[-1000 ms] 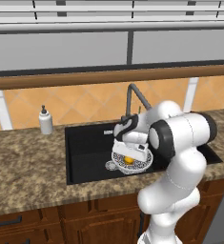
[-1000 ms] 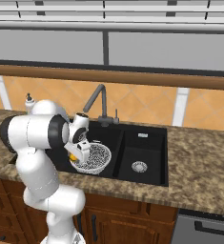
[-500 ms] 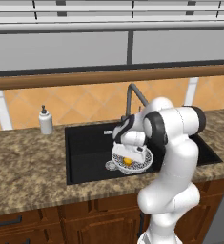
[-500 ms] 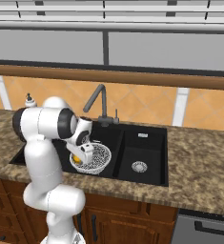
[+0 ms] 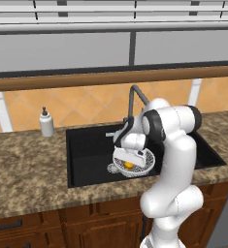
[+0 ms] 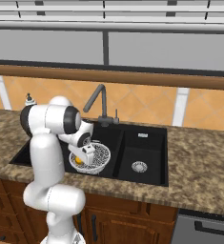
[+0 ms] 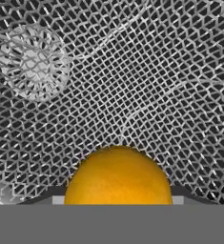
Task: Put the colander in the sink, put the tangerine in the colander, and turn on the sink faucet and pour water over the colander.
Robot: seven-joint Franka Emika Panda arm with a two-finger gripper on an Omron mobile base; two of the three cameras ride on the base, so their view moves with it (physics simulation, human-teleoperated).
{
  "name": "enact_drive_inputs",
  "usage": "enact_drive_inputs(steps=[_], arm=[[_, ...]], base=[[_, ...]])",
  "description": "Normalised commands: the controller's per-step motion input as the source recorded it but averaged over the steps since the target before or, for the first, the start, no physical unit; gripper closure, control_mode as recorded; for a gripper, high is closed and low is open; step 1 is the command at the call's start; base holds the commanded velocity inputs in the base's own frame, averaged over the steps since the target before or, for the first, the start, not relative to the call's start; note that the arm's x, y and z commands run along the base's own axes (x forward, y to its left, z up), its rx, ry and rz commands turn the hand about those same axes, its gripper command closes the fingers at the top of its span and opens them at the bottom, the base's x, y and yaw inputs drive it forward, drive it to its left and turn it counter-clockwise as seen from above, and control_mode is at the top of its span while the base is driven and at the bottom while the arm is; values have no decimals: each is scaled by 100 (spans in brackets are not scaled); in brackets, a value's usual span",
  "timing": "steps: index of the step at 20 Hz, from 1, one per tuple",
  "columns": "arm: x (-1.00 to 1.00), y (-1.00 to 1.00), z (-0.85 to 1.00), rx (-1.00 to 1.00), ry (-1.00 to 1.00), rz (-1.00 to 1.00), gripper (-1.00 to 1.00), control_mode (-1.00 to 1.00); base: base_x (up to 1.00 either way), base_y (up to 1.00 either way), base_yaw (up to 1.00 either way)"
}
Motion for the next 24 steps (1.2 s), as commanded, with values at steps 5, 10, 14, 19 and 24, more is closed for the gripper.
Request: enact_drive_inputs(steps=[5, 10, 14, 19, 24], arm=[[16, -3, -1, 0, 0, 0, -100, -100], [0, 0, 0, 0, 0, 0, -100, -100], [0, 0, 0, 0, 0, 0, -100, -100], [0, -5, 7, 0, -1, 0, -100, -100], [-3, -34, 24, 0, -7, 0, -100, -100]], base=[[0, 0, 0], [0, 0, 0], [0, 0, 0], [0, 0, 0], [0, 0, 0]])
